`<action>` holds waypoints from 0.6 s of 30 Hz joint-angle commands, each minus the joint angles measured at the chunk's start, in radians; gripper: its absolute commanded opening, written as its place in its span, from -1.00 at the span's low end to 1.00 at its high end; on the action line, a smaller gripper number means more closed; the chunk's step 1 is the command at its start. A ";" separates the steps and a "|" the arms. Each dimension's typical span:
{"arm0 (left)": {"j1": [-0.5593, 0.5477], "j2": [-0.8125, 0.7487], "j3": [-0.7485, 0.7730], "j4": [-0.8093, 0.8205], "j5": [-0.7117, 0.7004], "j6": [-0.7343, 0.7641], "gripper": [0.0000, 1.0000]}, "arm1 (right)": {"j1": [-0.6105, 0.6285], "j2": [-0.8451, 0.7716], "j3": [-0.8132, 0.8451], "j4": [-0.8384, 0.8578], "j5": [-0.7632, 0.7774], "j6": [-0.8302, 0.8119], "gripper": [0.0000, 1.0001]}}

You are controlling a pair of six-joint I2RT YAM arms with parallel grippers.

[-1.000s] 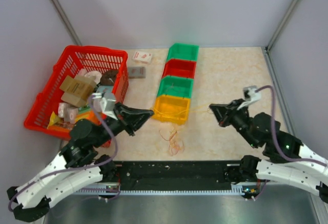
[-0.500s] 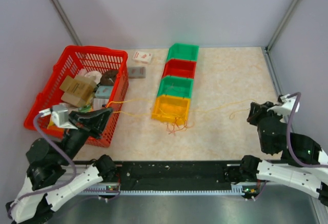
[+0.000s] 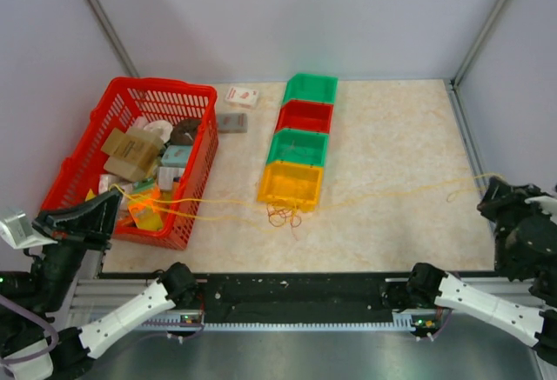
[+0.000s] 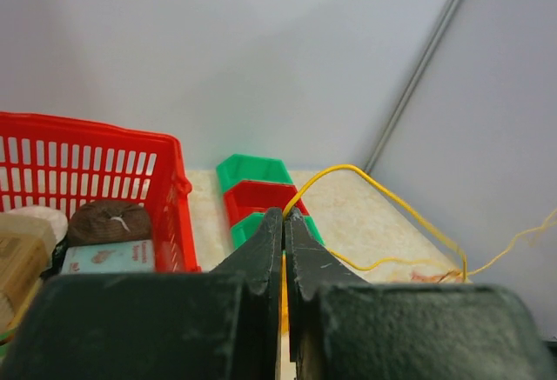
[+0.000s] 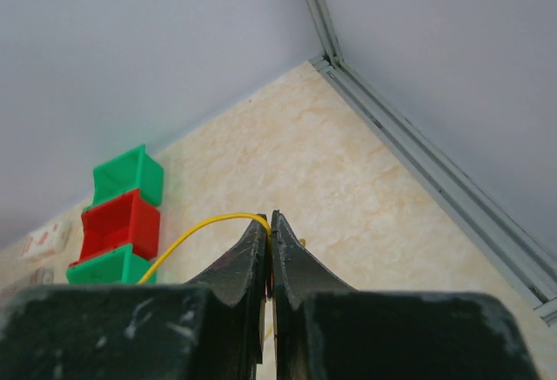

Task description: Untangle the cables

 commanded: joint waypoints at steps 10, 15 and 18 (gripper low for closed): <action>-0.053 -0.016 0.046 -0.100 -0.155 0.060 -1.00 | 0.068 -0.200 0.061 -0.015 0.114 -0.107 -1.00; -0.093 -0.048 0.043 -0.118 -0.229 0.079 -1.00 | 0.117 -0.281 0.083 -0.016 0.113 -0.121 -1.00; -0.121 -0.047 0.037 -0.123 -0.246 0.073 -1.00 | 0.137 -0.281 0.067 -0.016 0.105 -0.126 -1.00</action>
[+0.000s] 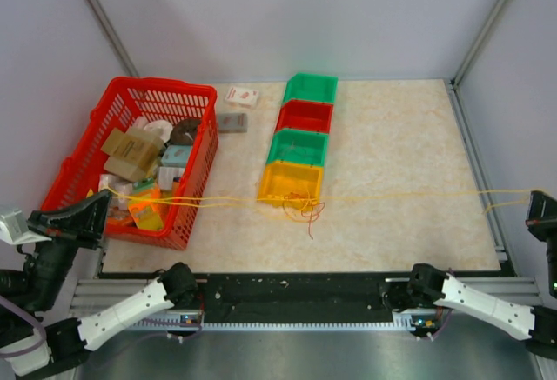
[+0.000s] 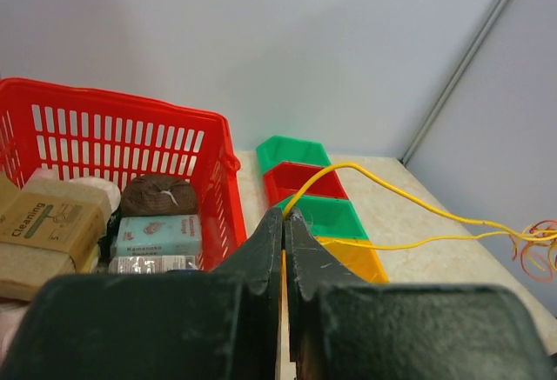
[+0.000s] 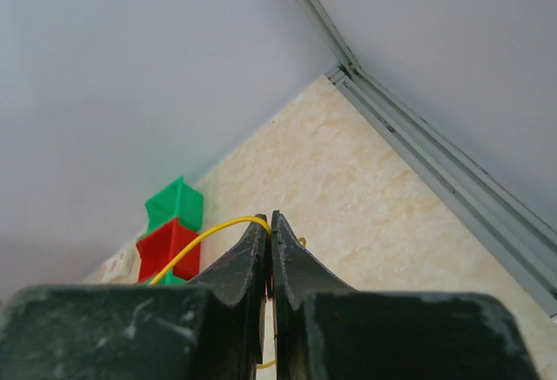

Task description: Untangle the cables

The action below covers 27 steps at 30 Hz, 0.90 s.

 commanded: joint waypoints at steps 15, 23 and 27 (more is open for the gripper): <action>-0.091 -0.025 0.123 -0.077 -0.213 0.086 -1.00 | 0.045 0.003 0.001 -0.006 0.033 -0.053 -1.00; -0.123 -0.020 0.180 -0.106 -0.248 0.098 -1.00 | 0.053 -0.040 -0.001 -0.005 0.046 -0.054 -1.00; -0.128 0.004 0.243 -0.129 -0.271 0.141 -1.00 | 0.062 -0.040 -0.001 -0.006 0.053 -0.053 -1.00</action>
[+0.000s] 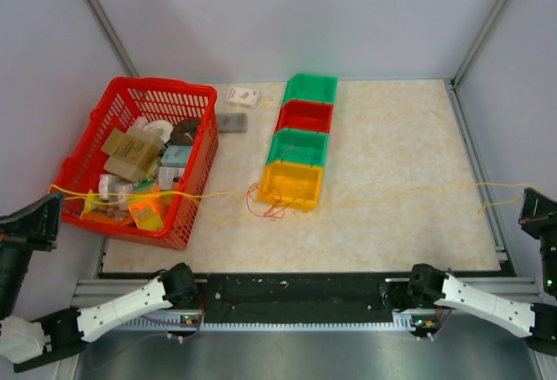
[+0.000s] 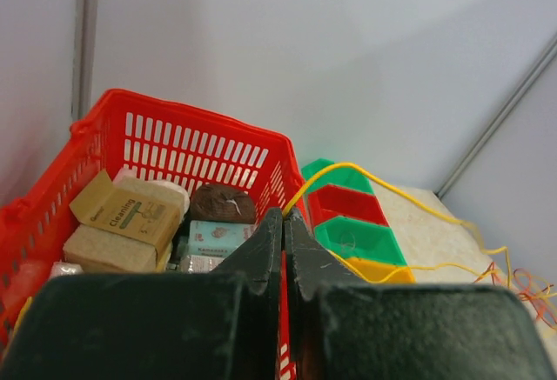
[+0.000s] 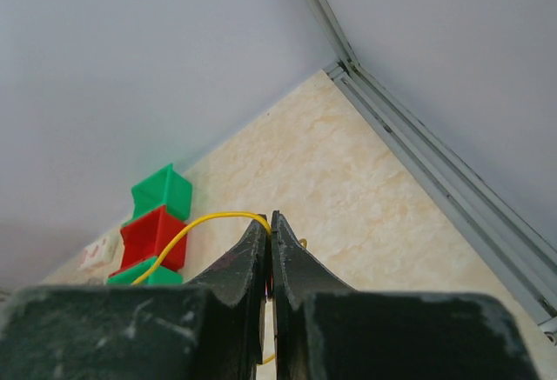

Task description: Untangle the cables

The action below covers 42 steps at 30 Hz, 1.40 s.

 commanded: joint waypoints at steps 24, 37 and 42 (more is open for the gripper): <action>-0.107 -0.044 0.111 0.013 -0.165 0.092 -1.00 | 0.042 -0.051 0.038 -0.002 0.049 -0.044 -1.00; -0.139 -0.047 0.095 -0.010 -0.107 0.045 -1.00 | 0.045 -0.088 0.041 0.000 -0.022 -0.005 -1.00; -0.155 0.089 -0.112 0.066 0.086 -0.075 -1.00 | 0.053 -0.008 -0.030 0.007 -0.143 0.104 -1.00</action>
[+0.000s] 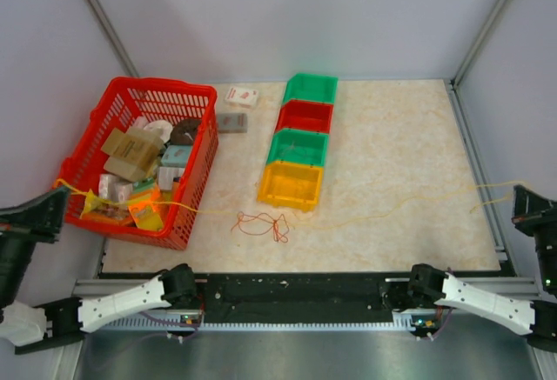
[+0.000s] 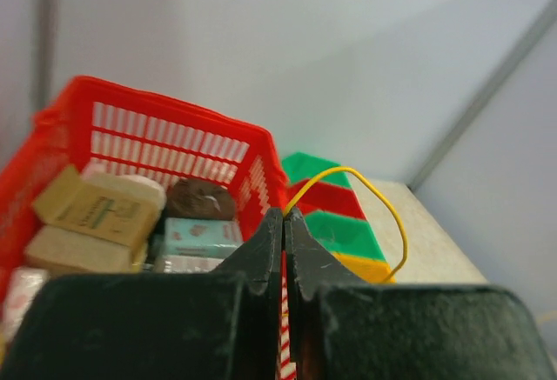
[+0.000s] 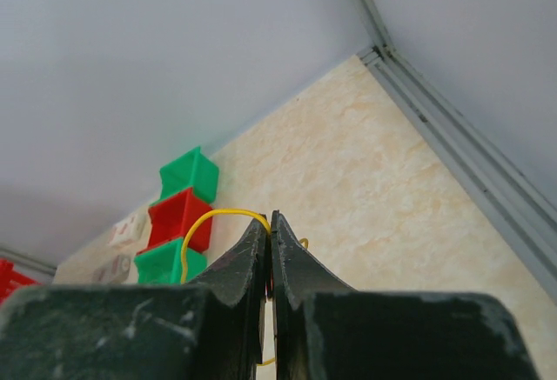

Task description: Untangle the cables

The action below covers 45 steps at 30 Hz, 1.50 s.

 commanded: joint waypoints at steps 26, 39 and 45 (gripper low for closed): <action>-0.044 0.726 -0.835 0.567 0.773 -0.317 0.85 | 0.025 0.283 -0.017 0.172 -0.366 -0.074 -1.00; -0.044 1.317 -0.667 0.718 0.701 -0.314 0.45 | 0.024 0.291 -0.006 0.190 -0.406 -0.082 -1.00; -0.044 1.402 -0.639 0.725 0.592 -0.353 0.31 | 0.024 0.281 -0.008 0.195 -0.409 -0.090 -1.00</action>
